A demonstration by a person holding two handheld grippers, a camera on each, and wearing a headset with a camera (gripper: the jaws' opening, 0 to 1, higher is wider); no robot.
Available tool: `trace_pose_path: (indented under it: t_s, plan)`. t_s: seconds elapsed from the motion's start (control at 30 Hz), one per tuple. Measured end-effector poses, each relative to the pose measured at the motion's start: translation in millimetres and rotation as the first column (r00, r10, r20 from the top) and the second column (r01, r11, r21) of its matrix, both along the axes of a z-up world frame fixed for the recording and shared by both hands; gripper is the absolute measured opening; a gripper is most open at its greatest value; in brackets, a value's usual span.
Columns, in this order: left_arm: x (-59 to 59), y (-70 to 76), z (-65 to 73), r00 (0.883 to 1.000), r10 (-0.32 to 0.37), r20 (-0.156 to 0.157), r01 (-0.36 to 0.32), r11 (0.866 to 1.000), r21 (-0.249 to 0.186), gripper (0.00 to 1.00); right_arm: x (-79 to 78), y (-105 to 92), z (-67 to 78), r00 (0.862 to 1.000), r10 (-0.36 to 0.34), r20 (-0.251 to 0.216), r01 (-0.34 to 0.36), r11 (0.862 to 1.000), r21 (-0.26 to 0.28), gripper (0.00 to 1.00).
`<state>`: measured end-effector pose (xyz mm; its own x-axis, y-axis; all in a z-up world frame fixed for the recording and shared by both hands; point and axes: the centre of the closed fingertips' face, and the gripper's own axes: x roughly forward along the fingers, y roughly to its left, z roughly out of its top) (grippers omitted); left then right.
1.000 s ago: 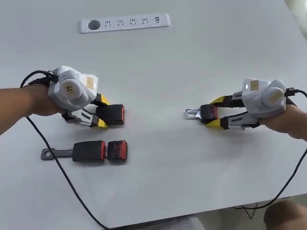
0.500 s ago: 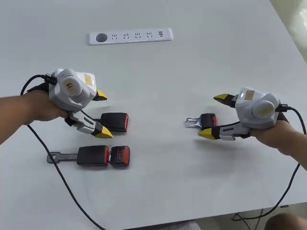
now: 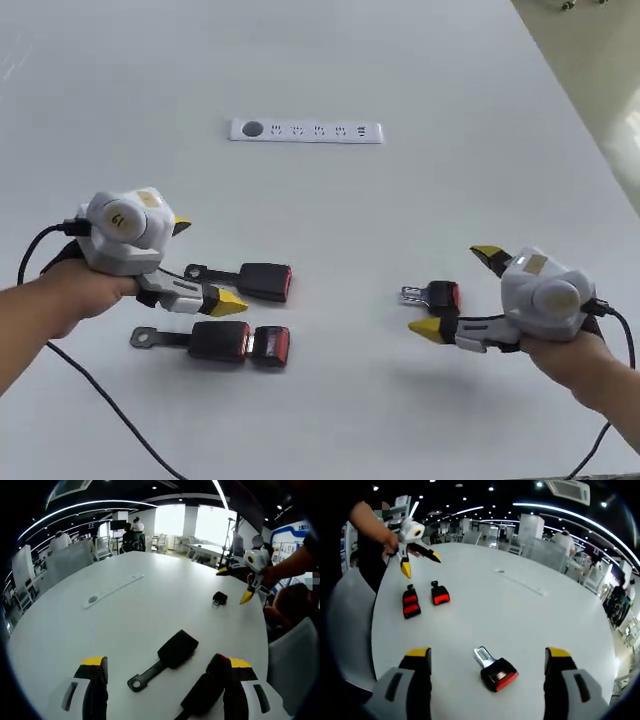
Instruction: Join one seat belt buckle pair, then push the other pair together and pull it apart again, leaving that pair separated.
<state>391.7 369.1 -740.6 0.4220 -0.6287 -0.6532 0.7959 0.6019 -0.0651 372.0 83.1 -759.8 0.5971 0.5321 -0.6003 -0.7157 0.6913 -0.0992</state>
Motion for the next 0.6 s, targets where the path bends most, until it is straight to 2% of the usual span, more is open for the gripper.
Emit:
trace_pose_path:
  t_s: [0.03,0.1,0.17,0.23,0.37,0.47,0.57,0.6]
  plan:
    - [-1.4,3.0,6.3,0.999,0.034,0.033,-0.033,0.999,-0.028,1.00,-1.6,1.8,2.6,1.000,-0.015,0.011,0.015,1.000,0.005,0.96]
    - [-9.9,7.5,8.7,0.998,0.062,0.022,-0.060,0.997,-0.056,1.00,-6.1,5.7,6.3,0.999,-0.042,0.016,0.041,0.999,0.020,0.97]
    - [-23.5,17.8,7.2,0.997,0.074,0.017,-0.073,0.996,-0.053,1.00,-11.9,9.5,7.4,0.998,-0.050,0.023,0.050,0.999,0.020,0.98]
    - [-32.1,23.9,7.6,0.996,0.085,0.013,-0.084,0.995,-0.062,1.00,-18.8,13.5,7.8,0.997,-0.068,0.028,0.067,0.997,0.027,0.99]
    - [-48.2,38.8,16.2,0.993,0.110,0.030,-0.107,0.991,-0.085,1.00,-36.1,22.7,6.3,0.997,-0.077,0.023,0.077,0.997,0.026,1.00]
    - [-56.0,50.8,23.0,0.991,0.119,0.057,-0.114,0.990,-0.086,1.00,-47.3,30.5,10.1,0.997,-0.075,0.032,0.074,0.997,0.030,1.00]
    - [-57.3,65.6,32.6,0.979,0.176,0.098,-0.165,0.980,-0.110,1.00,-51.4,35.0,17.6,0.995,-0.087,0.053,0.085,0.996,0.040,1.00]
    - [-58.7,68.0,34.6,0.977,0.189,0.100,-0.176,0.977,-0.123,1.00,-53.2,36.8,19.8,0.994,-0.091,0.055,0.088,0.995,0.046,1.00]
